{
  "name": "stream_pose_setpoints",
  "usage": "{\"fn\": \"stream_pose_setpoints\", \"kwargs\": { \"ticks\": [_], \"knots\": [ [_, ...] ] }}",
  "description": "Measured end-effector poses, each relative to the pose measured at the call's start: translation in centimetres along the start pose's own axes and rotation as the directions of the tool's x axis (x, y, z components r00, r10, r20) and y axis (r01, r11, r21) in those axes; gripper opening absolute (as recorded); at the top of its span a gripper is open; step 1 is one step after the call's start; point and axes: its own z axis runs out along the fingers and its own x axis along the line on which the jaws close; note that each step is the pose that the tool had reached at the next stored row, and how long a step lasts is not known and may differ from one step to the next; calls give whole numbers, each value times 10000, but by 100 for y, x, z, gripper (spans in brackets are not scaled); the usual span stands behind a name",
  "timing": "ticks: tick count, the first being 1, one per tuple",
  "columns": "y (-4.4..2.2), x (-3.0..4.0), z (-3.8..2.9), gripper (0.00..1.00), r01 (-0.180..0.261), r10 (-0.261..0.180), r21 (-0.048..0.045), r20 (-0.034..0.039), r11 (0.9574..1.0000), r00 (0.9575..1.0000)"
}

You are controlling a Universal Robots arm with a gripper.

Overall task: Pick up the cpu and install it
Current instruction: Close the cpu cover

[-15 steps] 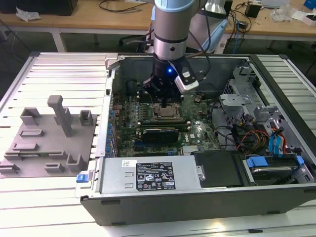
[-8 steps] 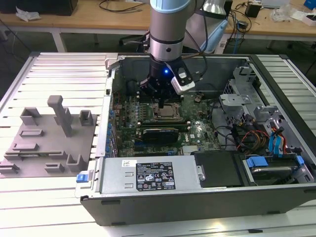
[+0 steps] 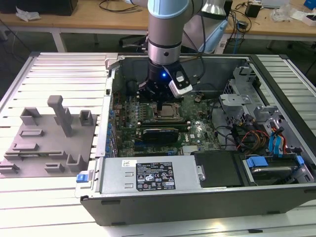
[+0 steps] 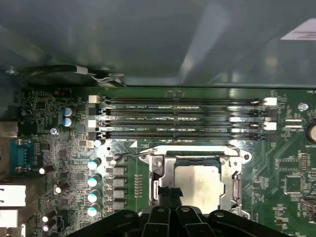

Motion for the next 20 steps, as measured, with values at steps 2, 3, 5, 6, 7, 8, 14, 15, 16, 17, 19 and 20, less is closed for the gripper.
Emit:
{"fn": "stream_pose_setpoints", "kwargs": {
  "ticks": [2,3,5,6,7,8,14,15,16,17,19,20],
  "knots": [
    [0,17,53,11,3,-3,0,0,10000,10000],
    [0,19,66,11,2,-2,0,0,10000,10000],
    [0,19,84,11,1,-1,0,0,10000,10000],
    [0,20,91,11,1,-1,0,0,10000,10000],
    [-1,20,96,11,1,-1,2,-1,10000,10000],
    [-1,20,96,11,0,0,3,-2,10000,10000],
    [-1,20,118,11,1,-1,3,-2,10000,10000],
    [0,21,119,11,0,0,3,-2,10000,10000],
    [0,20,126,11,1,-1,2,-1,10000,10000],
    [-1,21,132,11,1,-1,6,-4,10000,10000],
    [-1,21,139,11,0,0,6,-4,10000,10000],
    [0,21,140,11,0,0,2,-1,10000,10000]
  ]
}}
